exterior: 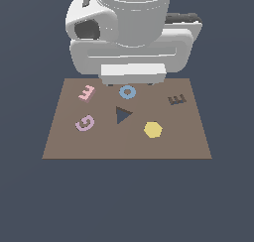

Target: Insert a designated object into the corresponding slot on a board.

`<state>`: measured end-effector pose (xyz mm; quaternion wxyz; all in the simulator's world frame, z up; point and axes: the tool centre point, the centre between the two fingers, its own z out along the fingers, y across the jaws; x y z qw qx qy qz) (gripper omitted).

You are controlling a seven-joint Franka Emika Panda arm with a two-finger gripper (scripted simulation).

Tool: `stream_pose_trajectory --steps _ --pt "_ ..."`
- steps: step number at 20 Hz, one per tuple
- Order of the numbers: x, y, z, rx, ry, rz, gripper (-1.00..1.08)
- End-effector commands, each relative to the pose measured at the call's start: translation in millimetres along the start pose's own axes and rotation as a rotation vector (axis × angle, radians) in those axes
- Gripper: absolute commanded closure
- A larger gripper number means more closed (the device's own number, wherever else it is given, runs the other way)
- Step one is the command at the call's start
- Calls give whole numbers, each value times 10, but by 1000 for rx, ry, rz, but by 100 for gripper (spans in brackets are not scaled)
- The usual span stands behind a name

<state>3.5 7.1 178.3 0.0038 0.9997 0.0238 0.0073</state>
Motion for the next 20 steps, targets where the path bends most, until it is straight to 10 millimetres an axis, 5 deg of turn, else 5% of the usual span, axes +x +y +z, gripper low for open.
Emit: stream_pose_trajectory --steps 1,9,20 --pt "0 0 0 0 0 0 -92" --pt "-80 240 190 0 -2 67 -92" --pt "-550 1117 947 0 -12 331 -92"
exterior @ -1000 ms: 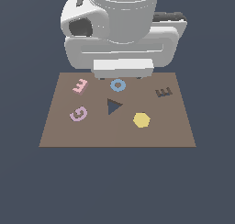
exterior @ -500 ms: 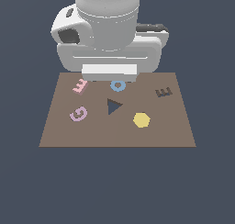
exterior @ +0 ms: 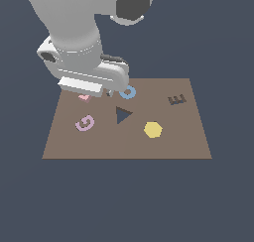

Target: Insert a designated object into the corresponding slot on a board.

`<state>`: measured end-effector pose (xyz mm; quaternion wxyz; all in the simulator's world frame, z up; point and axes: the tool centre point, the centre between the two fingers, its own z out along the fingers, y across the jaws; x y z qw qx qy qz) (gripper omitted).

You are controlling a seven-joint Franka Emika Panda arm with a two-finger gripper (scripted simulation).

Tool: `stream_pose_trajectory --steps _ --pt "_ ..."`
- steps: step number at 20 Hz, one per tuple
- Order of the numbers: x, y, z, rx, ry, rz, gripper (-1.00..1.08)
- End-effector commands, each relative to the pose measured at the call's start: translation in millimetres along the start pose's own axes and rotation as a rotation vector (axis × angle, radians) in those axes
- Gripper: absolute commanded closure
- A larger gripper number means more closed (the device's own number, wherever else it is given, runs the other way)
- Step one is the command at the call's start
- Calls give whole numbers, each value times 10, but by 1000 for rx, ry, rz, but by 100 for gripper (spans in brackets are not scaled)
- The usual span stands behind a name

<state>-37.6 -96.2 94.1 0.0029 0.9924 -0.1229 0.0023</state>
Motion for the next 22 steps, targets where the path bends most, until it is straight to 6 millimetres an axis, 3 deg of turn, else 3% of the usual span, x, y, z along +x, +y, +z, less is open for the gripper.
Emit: stream_pose_trajectory --steps 1,8,14,22 --pt "-66 200 162 0 -1 56 -92" --pt "-185 484 414 3 -5 140 -92" --pt "-194 499 443 2 -7 143 -92" --pt "-202 502 640 5 -6 147 -92"
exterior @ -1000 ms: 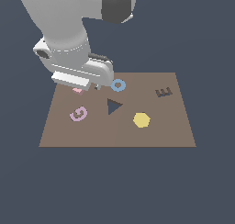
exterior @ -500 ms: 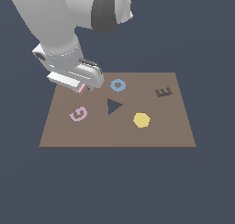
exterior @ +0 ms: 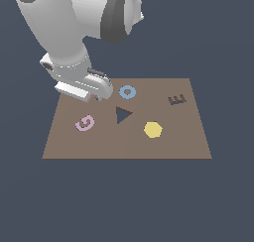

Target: Insert a designated object into the corresponding slot on a board.

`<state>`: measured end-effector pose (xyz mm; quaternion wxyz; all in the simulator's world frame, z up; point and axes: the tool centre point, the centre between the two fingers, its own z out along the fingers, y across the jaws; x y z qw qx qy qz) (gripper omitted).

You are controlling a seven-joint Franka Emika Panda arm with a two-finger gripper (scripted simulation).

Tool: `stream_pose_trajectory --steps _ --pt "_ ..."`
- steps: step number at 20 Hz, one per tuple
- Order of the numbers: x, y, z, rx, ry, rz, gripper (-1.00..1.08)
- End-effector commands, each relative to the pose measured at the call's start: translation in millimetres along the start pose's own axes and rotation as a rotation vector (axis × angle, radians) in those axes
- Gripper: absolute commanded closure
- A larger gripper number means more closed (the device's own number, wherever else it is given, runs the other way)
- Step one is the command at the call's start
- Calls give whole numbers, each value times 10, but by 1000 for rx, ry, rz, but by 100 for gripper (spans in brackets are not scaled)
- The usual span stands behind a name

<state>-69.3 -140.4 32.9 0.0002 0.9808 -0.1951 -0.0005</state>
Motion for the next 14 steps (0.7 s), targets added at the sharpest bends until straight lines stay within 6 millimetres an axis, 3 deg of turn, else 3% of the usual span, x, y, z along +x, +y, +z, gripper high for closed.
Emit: stream_pose_trajectory --steps 1,2,14 --pt "1 -1 30 0 1 0 -92" --pt "1 -1 30 0 1 0 108" --pt "1 -1 27 1 1 1 108"
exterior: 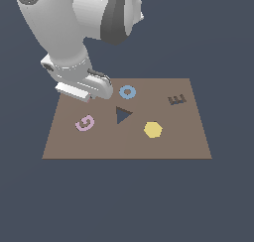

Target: Insert a designated object into the corresponding slot on a board.

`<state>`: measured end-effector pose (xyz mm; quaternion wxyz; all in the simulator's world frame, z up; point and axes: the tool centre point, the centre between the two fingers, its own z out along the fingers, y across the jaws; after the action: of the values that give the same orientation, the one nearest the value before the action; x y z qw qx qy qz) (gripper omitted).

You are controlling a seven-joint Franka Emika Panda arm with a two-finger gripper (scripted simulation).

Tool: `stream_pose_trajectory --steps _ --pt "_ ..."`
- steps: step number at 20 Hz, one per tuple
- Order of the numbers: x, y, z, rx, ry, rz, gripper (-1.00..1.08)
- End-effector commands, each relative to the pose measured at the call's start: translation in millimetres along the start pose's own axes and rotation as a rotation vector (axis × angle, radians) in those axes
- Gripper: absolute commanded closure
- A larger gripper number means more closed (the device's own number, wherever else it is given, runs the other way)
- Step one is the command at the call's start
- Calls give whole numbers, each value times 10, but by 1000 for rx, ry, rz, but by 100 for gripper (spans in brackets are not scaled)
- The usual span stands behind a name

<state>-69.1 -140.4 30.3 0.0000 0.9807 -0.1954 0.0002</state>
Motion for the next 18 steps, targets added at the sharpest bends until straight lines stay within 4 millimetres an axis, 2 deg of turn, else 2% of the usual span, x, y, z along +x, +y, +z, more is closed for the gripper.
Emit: stream_pose_trajectory --steps 1,10,18 --pt "-5 -4 0 0 0 2 108" --pt "-151 -136 -6 0 0 58 108" --pt "-412 -422 -17 0 0 168 108"
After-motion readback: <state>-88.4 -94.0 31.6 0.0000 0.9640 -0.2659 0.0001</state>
